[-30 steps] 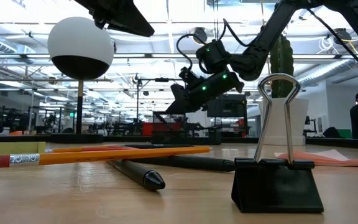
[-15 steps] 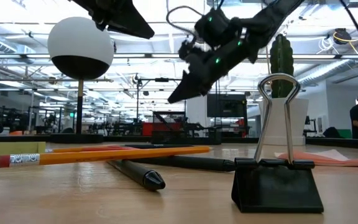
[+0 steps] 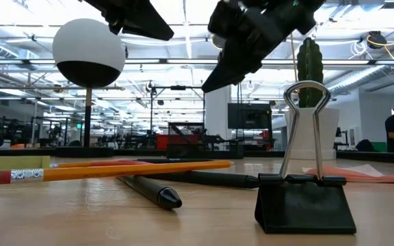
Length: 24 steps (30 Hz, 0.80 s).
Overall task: Pick and place office supplies into organizer
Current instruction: Put the sticky note into the desk organizer
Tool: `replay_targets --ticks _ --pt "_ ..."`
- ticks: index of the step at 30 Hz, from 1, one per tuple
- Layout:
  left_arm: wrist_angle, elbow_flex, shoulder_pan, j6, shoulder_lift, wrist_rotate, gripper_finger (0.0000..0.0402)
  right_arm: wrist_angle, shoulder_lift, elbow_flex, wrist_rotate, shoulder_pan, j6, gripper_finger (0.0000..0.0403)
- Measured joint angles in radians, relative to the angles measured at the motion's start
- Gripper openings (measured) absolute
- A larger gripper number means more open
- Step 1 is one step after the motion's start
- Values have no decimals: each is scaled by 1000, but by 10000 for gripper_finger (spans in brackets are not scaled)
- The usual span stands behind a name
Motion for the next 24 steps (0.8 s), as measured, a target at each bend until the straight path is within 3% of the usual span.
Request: replay_targets --ticks 16,24 --pt "16 0 2 5 0 29 88 -230 0 0 4 201 162 1" --pt "16 0 3 4 0 34 88 -427 0 0 136 272 289 0"
